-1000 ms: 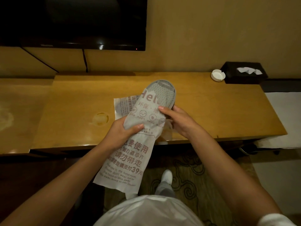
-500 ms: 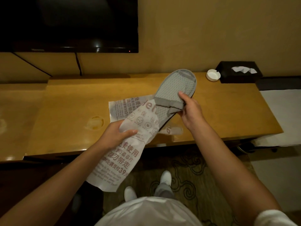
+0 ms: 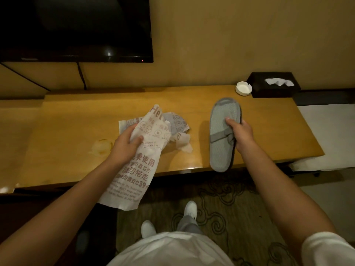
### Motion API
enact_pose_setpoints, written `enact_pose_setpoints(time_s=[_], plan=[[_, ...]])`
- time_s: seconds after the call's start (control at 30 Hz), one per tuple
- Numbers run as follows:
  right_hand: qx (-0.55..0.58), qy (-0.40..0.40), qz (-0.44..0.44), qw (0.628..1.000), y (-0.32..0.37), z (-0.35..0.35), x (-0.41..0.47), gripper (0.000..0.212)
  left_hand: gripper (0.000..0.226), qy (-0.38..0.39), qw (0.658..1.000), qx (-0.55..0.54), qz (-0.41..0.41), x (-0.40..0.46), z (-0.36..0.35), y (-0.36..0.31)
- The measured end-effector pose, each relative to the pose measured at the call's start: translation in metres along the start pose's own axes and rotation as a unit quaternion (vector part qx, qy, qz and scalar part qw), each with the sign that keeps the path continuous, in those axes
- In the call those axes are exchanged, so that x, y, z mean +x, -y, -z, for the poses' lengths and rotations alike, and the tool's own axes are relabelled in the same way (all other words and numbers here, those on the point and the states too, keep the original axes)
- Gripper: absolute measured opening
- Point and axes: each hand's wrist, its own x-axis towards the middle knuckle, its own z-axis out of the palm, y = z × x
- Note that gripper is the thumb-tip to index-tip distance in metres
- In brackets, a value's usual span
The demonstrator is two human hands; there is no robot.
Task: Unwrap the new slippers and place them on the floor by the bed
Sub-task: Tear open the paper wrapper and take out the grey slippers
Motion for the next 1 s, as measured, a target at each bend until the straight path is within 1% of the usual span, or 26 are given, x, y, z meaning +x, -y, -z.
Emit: enact_pose_setpoints(time_s=[0.1,0.13,0.2,0.27,0.37,0.5,0.57,0.63,0.67,0.7,0.77,0.8,0.83,0.87,0.9,0.93,1.0], plan=[[-0.042,-0.006,-0.01,0.999,-0.032,0.004,0.015,0.037,0.04,-0.001,1.0,0.001,-0.002,0.0,-0.01,-0.002],[-0.046,-0.003,-0.018,0.999,-0.04,0.002,0.021,0.039,0.04,-0.003,1.0,0.009,-0.01,0.0,-0.012,-0.002],[-0.061,-0.006,-0.028,0.998,-0.05,0.001,0.028,0.046,0.039,0.014,0.999,0.029,-0.027,0.001,-0.018,-0.005],[-0.123,-0.013,-0.011,0.992,-0.055,-0.002,0.039,0.056,0.039,0.02,0.998,0.051,-0.037,0.003,-0.019,-0.007],[-0.211,-0.038,0.013,0.977,-0.055,0.001,0.048,0.068,0.041,0.022,0.997,0.058,-0.037,0.007,-0.019,-0.012],[-0.308,-0.041,0.057,0.949,-0.067,0.008,0.053,0.064,0.042,0.019,0.998,0.041,-0.037,0.006,-0.024,-0.014],[-0.358,-0.052,0.058,0.93,-0.072,0.009,0.053,0.067,0.041,0.026,0.999,0.027,-0.035,0.003,-0.026,-0.015],[-0.408,-0.068,0.042,0.91,-0.069,0.008,0.048,0.074,0.039,0.031,0.999,0.007,-0.029,0.002,-0.029,-0.016],[-0.431,-0.08,0.055,0.897,-0.066,0.006,0.043,0.077,0.038,0.032,0.999,0.001,-0.024,0.001,-0.028,-0.018],[-0.448,-0.088,0.094,0.885,-0.063,0.0,0.037,0.078,0.037,0.028,0.999,-0.002,-0.017,0.001,-0.027,-0.018],[-0.438,-0.087,0.21,0.87,-0.053,-0.014,0.017,0.074,0.032,0.027,1.0,-0.015,-0.007,0.002,-0.027,-0.021],[-0.411,-0.061,0.254,0.874,-0.046,-0.025,0.003,0.07,0.027,0.027,0.999,-0.027,0.004,0.002,-0.026,-0.023],[-0.373,-0.019,0.273,0.887,-0.039,-0.037,-0.012,0.067,0.022,0.031,0.998,-0.048,0.014,0.001,-0.025,-0.025],[-0.335,0.038,0.258,0.906,-0.031,-0.05,-0.029,0.064,0.019,0.035,0.996,-0.073,0.022,0.001,-0.024,-0.027],[-0.299,0.107,0.21,0.925,-0.024,-0.063,-0.046,0.062,0.019,0.038,0.994,-0.097,0.032,0.0,-0.024,-0.03],[-0.262,0.177,0.144,0.938,-0.017,-0.075,-0.065,0.06,0.021,0.043,0.991,-0.119,0.04,0.0,-0.023,-0.033],[-0.197,0.296,0.03,0.934,-0.013,-0.092,-0.092,0.057,0.022,0.046,0.985,-0.154,0.055,-0.001,-0.023,-0.037]])
